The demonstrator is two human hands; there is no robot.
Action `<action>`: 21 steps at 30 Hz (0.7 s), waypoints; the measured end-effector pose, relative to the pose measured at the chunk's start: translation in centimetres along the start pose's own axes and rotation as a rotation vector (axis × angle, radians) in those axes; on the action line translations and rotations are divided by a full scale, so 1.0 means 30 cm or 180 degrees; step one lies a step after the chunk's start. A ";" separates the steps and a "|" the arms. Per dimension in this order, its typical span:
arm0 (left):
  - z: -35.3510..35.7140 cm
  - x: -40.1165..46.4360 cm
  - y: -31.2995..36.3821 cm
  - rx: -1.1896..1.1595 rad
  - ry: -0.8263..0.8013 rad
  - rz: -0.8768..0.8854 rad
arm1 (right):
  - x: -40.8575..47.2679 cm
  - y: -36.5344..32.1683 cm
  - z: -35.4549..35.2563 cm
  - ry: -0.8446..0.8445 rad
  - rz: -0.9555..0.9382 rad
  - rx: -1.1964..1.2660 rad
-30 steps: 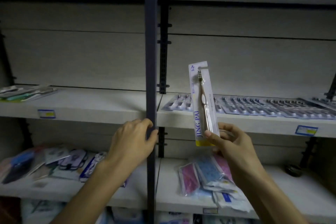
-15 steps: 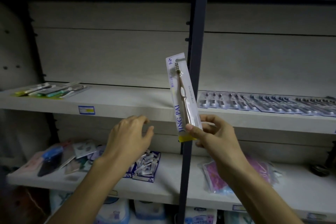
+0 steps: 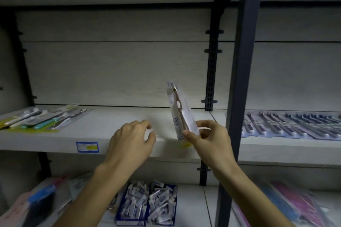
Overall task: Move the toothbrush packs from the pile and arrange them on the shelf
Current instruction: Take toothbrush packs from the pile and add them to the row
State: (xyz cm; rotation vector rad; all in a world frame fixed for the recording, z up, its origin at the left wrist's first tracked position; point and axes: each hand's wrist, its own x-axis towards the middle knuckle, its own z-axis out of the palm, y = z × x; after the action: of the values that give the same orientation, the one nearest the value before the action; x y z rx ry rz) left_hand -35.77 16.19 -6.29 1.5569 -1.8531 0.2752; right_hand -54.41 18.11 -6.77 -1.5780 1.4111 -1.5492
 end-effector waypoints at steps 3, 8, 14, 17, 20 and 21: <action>0.032 0.073 -0.041 -0.0072 0.0048 0.0023 | 0.082 0.019 0.037 0.0140 0.0037 -0.0229; 0.079 0.196 -0.086 -0.0245 0.0071 0.0148 | 0.193 0.040 0.073 0.0260 0.0270 -0.0701; 0.157 0.319 -0.125 -0.0425 -0.0111 0.0433 | 0.259 0.079 0.105 0.0499 0.0563 -0.1325; 0.183 0.370 -0.163 -0.0459 -0.0182 0.0552 | 0.287 0.089 0.119 0.0573 0.0697 -0.1677; 0.200 0.404 -0.190 -0.0506 -0.0251 0.0655 | 0.314 0.101 0.127 0.0679 0.0772 -0.1929; 0.206 0.411 -0.198 -0.0520 -0.0276 0.0678 | 0.320 0.108 0.129 0.0727 0.0784 -0.2009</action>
State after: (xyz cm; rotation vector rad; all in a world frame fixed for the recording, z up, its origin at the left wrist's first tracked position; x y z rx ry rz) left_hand -33.02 1.50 -4.76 1.2815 -2.0580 0.1492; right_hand -53.67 7.30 -6.67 -1.4955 2.2914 -1.2274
